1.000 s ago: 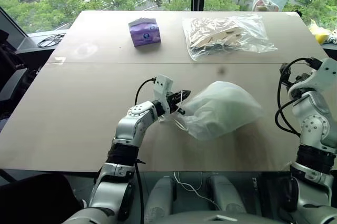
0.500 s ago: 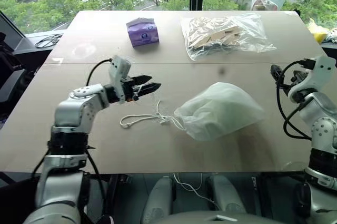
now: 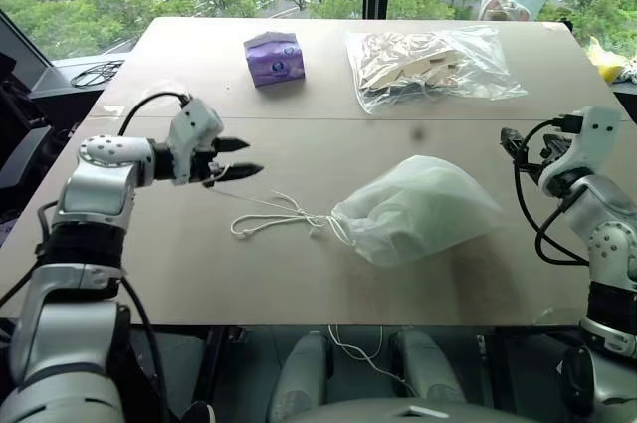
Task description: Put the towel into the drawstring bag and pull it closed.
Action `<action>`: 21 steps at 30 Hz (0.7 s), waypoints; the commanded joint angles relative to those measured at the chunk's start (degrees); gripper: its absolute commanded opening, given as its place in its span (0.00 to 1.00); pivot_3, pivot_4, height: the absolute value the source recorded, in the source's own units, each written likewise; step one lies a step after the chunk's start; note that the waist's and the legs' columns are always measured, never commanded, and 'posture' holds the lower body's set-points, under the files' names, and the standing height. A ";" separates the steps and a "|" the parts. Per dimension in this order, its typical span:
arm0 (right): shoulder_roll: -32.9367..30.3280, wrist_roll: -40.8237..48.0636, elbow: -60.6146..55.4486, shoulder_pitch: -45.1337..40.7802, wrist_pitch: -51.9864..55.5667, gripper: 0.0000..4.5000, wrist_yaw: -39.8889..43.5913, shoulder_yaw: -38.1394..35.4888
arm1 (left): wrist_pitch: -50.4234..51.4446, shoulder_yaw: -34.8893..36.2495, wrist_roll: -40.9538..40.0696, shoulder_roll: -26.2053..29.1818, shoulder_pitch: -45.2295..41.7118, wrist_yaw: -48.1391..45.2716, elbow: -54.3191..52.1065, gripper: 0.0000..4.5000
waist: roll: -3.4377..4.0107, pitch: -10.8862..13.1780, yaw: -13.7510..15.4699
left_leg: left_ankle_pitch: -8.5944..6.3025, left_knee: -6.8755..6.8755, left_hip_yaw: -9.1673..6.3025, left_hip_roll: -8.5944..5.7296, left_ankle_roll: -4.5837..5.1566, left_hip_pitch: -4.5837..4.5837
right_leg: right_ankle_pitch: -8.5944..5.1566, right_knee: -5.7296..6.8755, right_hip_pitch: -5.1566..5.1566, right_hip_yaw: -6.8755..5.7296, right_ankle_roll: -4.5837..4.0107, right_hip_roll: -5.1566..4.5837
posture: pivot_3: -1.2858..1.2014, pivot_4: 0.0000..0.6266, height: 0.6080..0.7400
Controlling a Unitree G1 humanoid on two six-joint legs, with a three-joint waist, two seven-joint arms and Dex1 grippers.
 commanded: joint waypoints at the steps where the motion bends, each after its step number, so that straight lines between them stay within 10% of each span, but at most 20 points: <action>1: 0.34 3.02 -6.89 0.33 -0.29 1.00 4.42 2.46 | 2.30 3.76 -4.98 -2.48 -1.60 0.53 -2.92 0.67 | 0.00 0.00 -0.52 | 0.00 0.00 0.04 0.00 0.00 -0.01 | 0.01 -0.01 0.00 0.04 0.00 -0.01 | 0.52 0.24 1.00; 8: 3.22 22.75 -18.56 -7.85 10.69 1.00 13.24 10.34 | 5.64 3.69 -5.85 -7.53 -6.14 2.20 -0.55 0.67 | 0.01 0.05 -2.10 | -0.03 -0.16 0.08 0.04 0.05 0.16 | 0.00 0.15 -0.05 0.14 -0.03 0.04 | 0.52 0.24 1.00; 21: 21.30 10.47 1.75 -21.89 11.22 1.00 8.49 28.79 | 5.55 1.60 -4.20 -9.41 -14.77 -2.50 4.15 0.67 | -0.01 0.04 -1.54 | -0.01 -0.02 -0.08 -0.02 0.01 0.02 | 0.02 0.19 -0.12 0.00 -0.04 0.01 | 0.52 0.24 1.00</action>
